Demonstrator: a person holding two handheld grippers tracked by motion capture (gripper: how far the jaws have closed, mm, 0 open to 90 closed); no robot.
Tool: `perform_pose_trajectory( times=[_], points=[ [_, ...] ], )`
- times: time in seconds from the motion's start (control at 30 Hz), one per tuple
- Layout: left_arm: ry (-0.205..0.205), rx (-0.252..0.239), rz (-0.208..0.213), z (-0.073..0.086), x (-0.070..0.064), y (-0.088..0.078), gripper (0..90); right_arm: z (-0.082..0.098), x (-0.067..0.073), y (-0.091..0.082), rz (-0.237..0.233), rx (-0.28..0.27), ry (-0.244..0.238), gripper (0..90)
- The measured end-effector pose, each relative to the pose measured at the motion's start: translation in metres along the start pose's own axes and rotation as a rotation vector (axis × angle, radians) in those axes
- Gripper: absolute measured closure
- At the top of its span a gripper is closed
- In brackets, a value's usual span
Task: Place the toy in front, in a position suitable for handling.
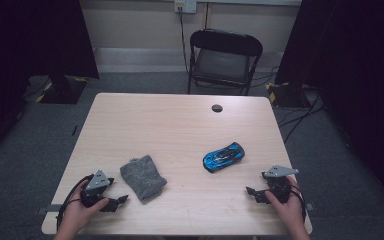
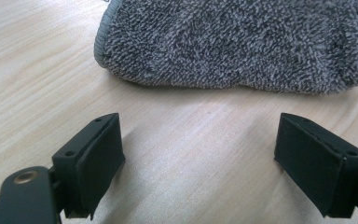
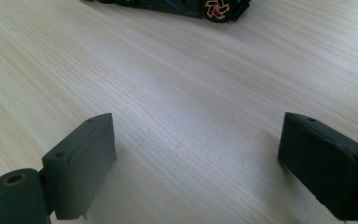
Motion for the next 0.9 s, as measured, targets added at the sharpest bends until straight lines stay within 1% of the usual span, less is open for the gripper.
perform_pose_trajectory(
  times=[0.37, 0.57, 0.9],
  points=[
    [0.000, -0.001, -0.001, 0.0000, -0.0001, 0.0001, 14.7, -0.0002, -0.0003, 0.0004, 0.000, 0.000, -0.002, 10.5],
    [0.005, 0.000, -0.004, 0.0000, 0.0000, 0.0000, 14.7, -0.0008, -0.0015, 0.0014, -0.009, 0.003, -0.008, 10.4],
    [0.003, 0.000, -0.007, 0.0002, -0.0003, -0.0002, 14.7, -0.0008, -0.0014, 0.0015, -0.007, 0.001, -0.007, 10.5]
  ],
)
Point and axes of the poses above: each handheld gripper's, and its own axes: y roughly forward along the jaws, z roughly out of its underside, x roughly to its left, the point moved 5 cm from there along y, roughly forward along the jaws, and after that the axes turned 11 degrees about -x, right-handed, at the moved point
